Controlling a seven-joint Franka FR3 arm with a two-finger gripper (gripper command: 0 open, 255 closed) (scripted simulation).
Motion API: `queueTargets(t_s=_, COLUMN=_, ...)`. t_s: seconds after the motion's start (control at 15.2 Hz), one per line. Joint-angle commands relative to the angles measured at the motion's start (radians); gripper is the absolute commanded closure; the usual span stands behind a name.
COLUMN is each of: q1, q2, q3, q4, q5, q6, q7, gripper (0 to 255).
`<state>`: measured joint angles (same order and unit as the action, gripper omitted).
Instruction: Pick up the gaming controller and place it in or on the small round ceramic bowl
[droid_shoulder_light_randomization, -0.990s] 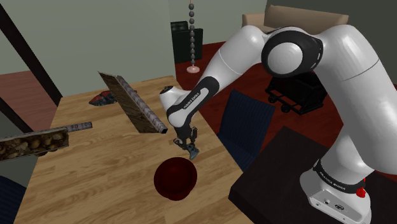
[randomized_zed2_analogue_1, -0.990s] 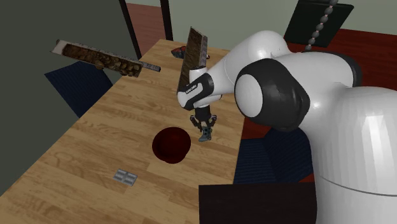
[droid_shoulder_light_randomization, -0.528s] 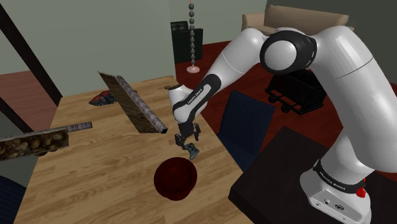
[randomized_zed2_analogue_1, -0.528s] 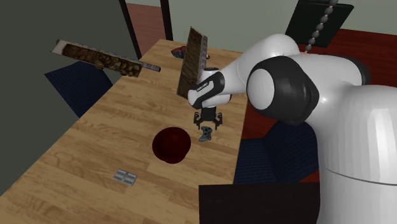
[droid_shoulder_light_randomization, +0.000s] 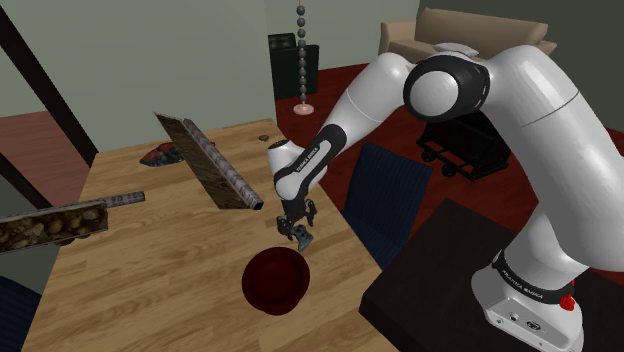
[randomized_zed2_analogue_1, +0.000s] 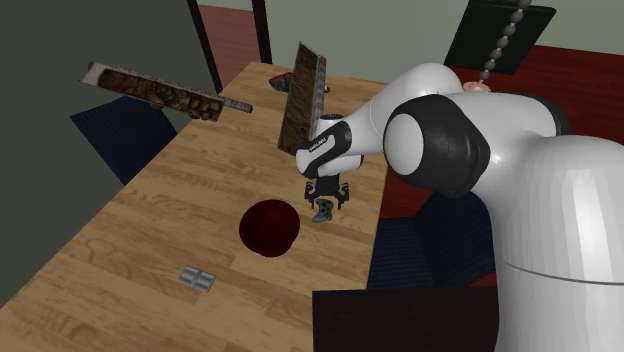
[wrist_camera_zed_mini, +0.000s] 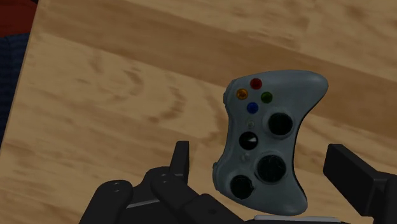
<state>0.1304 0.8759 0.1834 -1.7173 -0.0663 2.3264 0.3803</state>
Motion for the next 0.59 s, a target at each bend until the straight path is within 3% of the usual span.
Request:
queueTargets(t_s=0.0, q1=0.000, q2=0.000, q3=0.000, q4=0.000, q5=0.000, q6=0.001, q7=0.000, gripper=0)
queueTargets(t_s=0.13, q1=0.000, q2=0.000, q3=0.000, q4=0.000, q5=0.000, q6=0.001, q7=0.000, gripper=0)
queueTargets(t_s=0.2, q1=0.000, q2=0.000, q3=0.000, q4=0.000, q5=0.000, q6=0.001, q7=0.000, gripper=255)
queueTargets(t_s=0.53, q1=0.000, q2=0.001, q3=0.000, q4=0.000, q5=0.000, q6=0.001, q7=0.000, gripper=255)
